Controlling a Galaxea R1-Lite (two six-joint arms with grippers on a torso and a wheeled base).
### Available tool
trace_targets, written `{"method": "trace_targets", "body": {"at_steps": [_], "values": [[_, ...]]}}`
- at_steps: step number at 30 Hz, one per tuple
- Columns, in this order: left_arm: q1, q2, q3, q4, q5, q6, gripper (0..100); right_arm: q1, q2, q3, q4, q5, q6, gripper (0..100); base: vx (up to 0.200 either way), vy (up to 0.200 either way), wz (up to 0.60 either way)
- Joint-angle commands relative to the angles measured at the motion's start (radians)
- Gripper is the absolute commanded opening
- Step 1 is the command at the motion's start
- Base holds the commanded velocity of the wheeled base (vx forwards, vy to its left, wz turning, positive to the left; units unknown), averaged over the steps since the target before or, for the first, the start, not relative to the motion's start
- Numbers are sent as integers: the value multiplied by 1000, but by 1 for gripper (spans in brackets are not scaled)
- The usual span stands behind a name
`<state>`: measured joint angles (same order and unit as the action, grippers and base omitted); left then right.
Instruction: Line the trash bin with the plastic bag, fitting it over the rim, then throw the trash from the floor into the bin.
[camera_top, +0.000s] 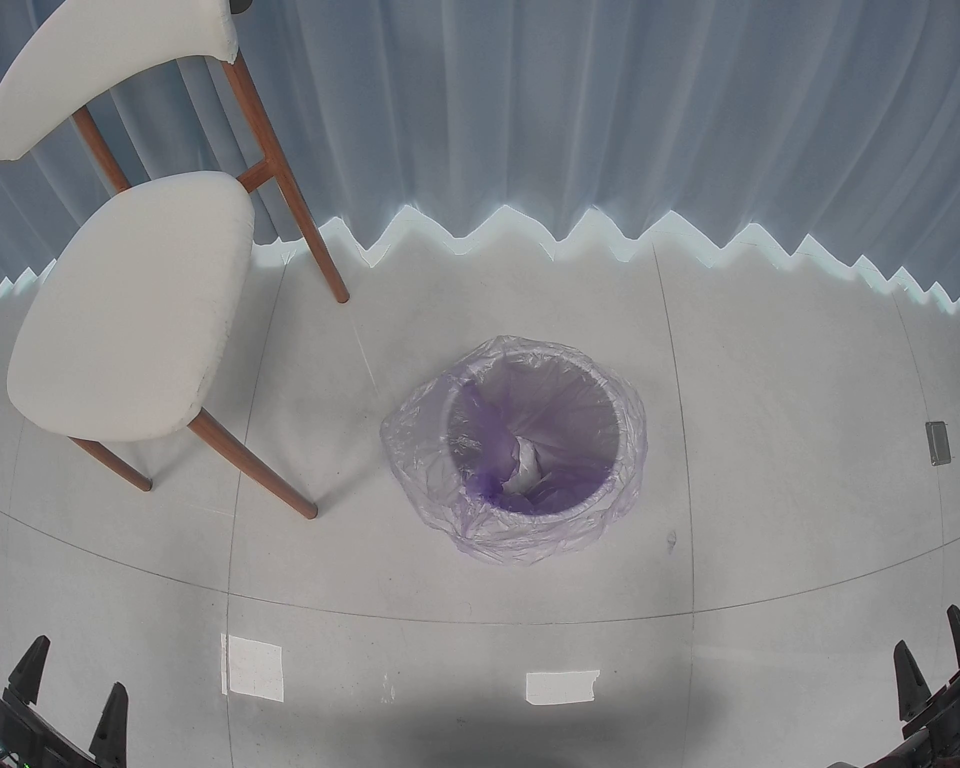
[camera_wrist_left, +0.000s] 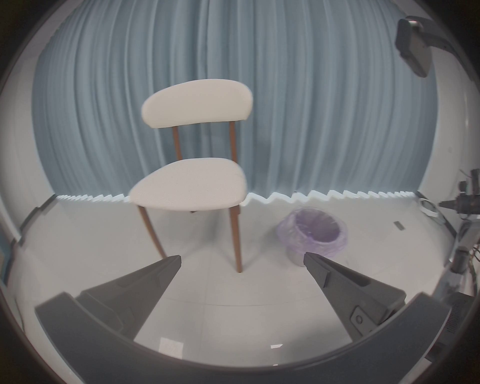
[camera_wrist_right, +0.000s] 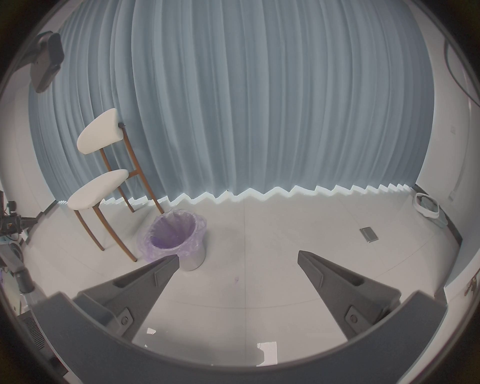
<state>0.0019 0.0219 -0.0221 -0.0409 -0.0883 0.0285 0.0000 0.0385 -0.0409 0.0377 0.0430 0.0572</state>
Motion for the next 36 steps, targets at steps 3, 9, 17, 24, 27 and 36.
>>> {"method": "trace_targets", "body": {"at_steps": [3, 9, 17, 24, 27, 36], "values": [[1, -22, 21, 42, 90, -25, 100, -2, -39, 41, -48, -38, -30, 100, 0, 0, 0], [-3, -22, 19, 47, 76, -16, 100, -2, -39, 41, -44, -18, -60, 100, 0, 0, 0], [-2, -22, 21, 42, 82, -25, 100, 0, -39, 41, -44, -11, -60, 100, 0, 0, 0], [-2, -22, 21, 42, 82, -24, 100, 0, -35, 41, -42, 12, -57, 100, 0, 0, 0], [-2, -22, 21, 42, 82, -24, 100, 0, -37, 41, -44, 14, -63, 100, 0, 0, 0], [-2, -22, 21, 42, 82, -24, 100, 0, -37, 41, -42, 12, -66, 100, 0, 0, 0]]}}
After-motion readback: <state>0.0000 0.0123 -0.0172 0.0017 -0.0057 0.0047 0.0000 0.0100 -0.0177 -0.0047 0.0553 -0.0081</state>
